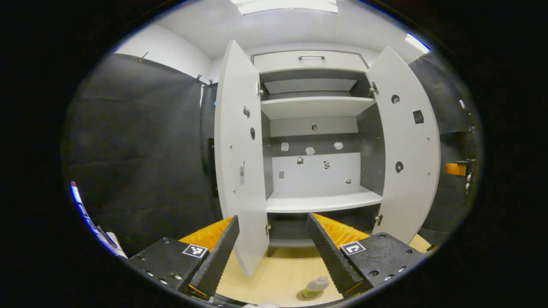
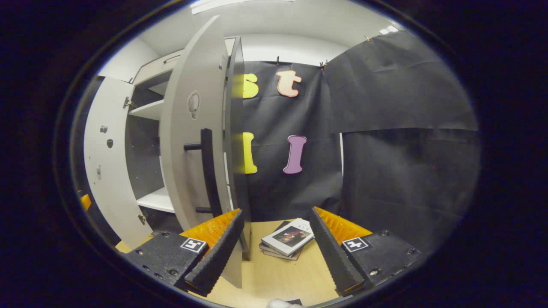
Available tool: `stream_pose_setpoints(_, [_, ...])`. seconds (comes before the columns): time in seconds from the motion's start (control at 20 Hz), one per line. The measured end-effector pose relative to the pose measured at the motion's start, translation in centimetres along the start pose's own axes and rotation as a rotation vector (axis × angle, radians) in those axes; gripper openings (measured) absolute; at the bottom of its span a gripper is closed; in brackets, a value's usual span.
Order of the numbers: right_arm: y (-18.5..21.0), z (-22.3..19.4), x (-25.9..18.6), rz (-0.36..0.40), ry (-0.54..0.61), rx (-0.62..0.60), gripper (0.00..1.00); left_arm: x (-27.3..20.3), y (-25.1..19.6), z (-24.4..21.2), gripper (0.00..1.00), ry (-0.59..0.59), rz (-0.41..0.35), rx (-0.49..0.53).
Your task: Grasp the bottle in the cabinet with the left hand and place it on the coaster, then close the right door with the right hand and the left door with the left hand.
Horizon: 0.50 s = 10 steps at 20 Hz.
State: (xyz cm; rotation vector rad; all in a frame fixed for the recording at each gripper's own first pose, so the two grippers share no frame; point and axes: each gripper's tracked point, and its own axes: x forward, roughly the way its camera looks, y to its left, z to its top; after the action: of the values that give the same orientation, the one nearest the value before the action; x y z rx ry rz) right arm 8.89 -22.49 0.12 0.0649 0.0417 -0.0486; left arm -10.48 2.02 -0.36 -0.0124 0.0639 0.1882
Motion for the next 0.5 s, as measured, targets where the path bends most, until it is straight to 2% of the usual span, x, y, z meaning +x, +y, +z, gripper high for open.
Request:
stream_pose_setpoints(0.2, [0.1,1.3,3.4,0.115,0.007,0.006,1.00,-0.7,-1.7,0.5,0.97,0.002,0.038,0.010])
stream_pose_setpoints(0.5, [3.8,2.8,5.4,0.272,0.000,0.006,1.00,-2.0,-2.9,0.6,0.97,0.002,0.054,0.022])
